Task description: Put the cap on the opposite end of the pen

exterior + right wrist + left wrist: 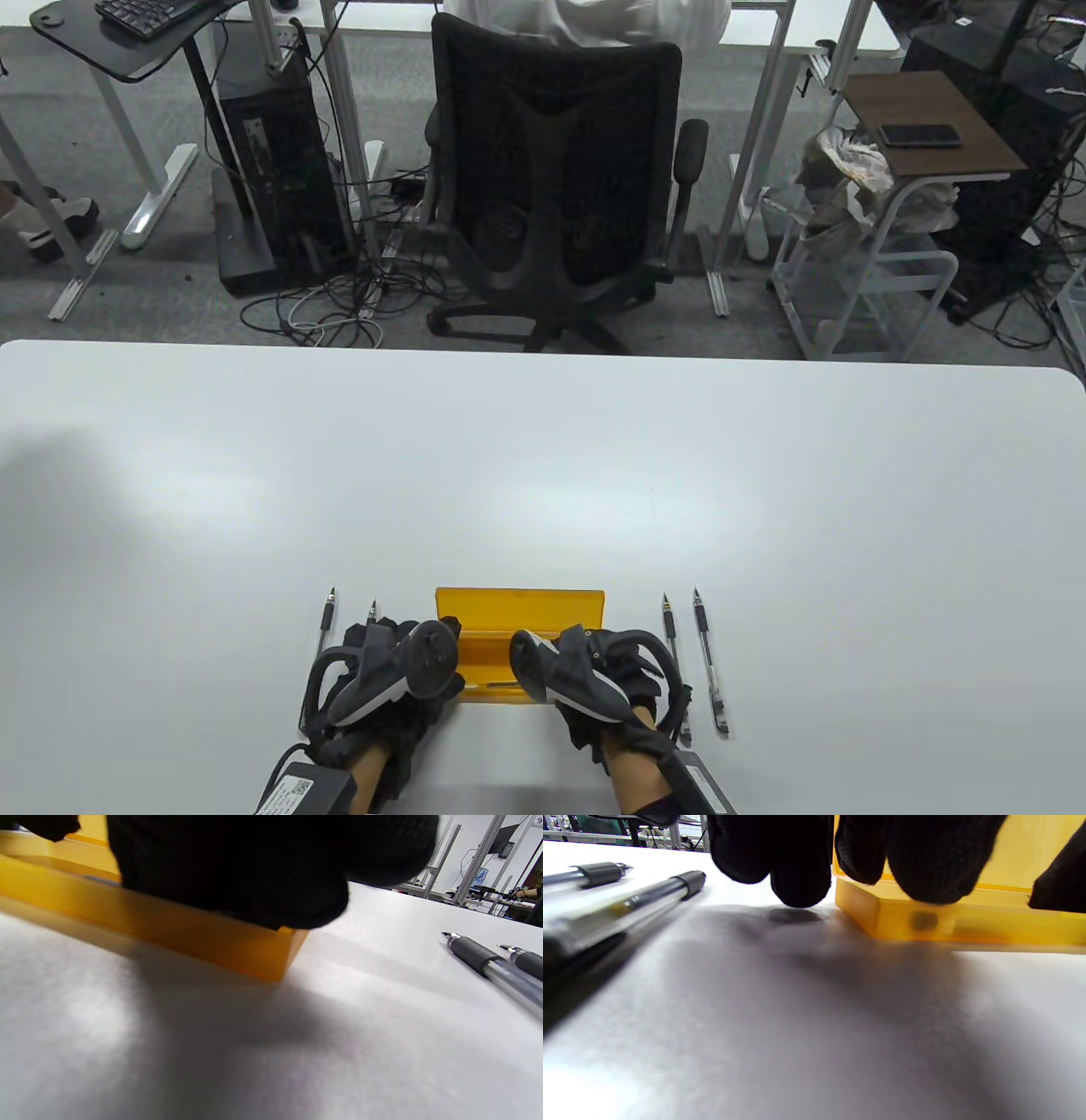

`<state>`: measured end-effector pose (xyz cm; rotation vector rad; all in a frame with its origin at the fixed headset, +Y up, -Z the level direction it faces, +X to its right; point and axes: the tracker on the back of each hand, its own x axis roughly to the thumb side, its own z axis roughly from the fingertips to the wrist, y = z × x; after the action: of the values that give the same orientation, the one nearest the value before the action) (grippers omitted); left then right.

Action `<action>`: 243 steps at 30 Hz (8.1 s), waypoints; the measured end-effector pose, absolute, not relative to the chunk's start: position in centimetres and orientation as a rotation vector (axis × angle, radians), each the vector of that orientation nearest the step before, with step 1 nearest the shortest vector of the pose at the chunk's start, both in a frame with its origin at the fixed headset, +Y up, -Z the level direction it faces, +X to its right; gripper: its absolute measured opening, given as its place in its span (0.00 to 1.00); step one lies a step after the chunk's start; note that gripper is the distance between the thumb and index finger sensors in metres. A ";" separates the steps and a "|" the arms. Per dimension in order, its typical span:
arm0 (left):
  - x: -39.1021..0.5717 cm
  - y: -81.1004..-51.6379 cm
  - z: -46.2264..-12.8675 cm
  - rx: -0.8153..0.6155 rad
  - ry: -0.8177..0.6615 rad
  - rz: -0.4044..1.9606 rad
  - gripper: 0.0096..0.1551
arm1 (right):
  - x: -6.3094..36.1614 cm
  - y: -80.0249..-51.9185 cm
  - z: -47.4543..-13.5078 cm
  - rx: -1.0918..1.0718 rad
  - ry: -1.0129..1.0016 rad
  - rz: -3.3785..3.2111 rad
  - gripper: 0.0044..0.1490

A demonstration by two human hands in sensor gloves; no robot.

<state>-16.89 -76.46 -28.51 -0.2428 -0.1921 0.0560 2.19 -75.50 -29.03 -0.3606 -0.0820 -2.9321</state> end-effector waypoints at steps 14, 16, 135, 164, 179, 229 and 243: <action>-17.1 -76.5 -28.6 -0.246 -0.181 0.067 0.41 | 2.4 -76.0 -29.5 -0.294 -0.076 -2.915 0.25; -17.1 -76.5 -28.6 -0.241 -0.181 0.067 0.41 | 2.9 -75.7 -29.5 -0.279 -0.099 -2.946 0.26; -17.4 -68.8 -23.2 0.348 -0.535 0.157 0.35 | 2.9 -69.9 -25.7 -0.565 -0.148 -3.460 0.29; -22.9 -69.3 -25.3 0.212 -0.070 0.600 0.28 | 5.5 -70.4 -26.7 -0.224 -0.219 -3.620 0.31; -19.0 -75.7 -29.1 -0.200 0.080 0.003 0.29 | 5.5 -70.5 -26.8 -0.213 -0.276 -3.597 0.32; -22.3 -70.3 -24.3 -0.130 -0.080 0.169 0.50 | 9.4 -67.9 -25.2 0.078 -0.178 -3.104 0.55; -21.9 -71.2 -25.0 -0.165 -0.050 0.138 0.49 | 8.9 -69.2 -25.4 0.017 -0.235 -3.084 0.53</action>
<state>-21.93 -71.20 -25.00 -0.1649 -0.0504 0.1383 8.89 -69.16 -25.40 0.0165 -0.2351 -3.0839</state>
